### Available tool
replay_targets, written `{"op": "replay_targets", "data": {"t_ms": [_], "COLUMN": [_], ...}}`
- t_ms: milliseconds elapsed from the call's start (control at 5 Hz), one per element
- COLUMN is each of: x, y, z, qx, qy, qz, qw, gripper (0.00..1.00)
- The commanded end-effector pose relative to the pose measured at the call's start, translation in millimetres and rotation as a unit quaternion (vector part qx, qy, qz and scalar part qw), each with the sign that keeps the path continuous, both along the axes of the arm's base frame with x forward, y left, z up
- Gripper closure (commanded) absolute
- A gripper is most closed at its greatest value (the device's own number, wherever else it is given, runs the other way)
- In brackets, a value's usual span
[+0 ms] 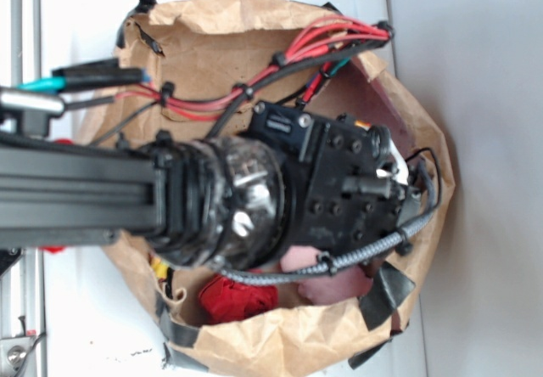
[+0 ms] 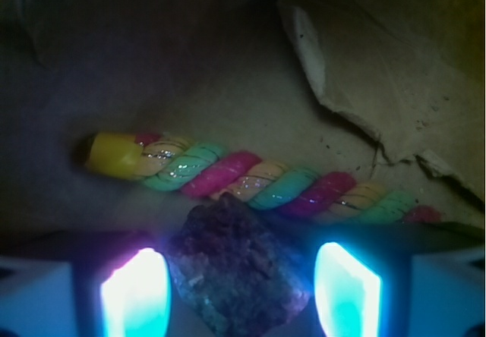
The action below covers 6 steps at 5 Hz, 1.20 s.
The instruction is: Grab the rock.
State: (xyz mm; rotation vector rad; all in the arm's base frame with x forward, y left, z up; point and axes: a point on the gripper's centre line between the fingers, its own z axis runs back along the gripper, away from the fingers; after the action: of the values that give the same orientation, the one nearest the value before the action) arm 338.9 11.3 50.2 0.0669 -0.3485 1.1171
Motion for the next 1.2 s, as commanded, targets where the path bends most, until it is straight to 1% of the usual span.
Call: {"op": "replay_targets", "data": {"t_ms": [0,200,400,600,800,1000], "x": [3.9,4.1,2.6,-1.9,-4.5,-9.5], "y": [-1.2,1.0,3.0,6.1,12.4,21.5], "z": [20.2,26.3,48.2,77.3,93.9,104.8], "qx": [-0.010,-0.017,-0.039,-0.040,-0.029,-0.017], "qy": [-0.027,-0.032,-0.034,-0.002,0.022,0.043], "qz": [-0.007,-0.014,-0.066,-0.146,-0.195,-0.225], "qw": [1.000,0.999,0.996,0.988,0.980,0.973], "gripper": [1.00,1.00,1.00,1.00,1.00,1.00]}}
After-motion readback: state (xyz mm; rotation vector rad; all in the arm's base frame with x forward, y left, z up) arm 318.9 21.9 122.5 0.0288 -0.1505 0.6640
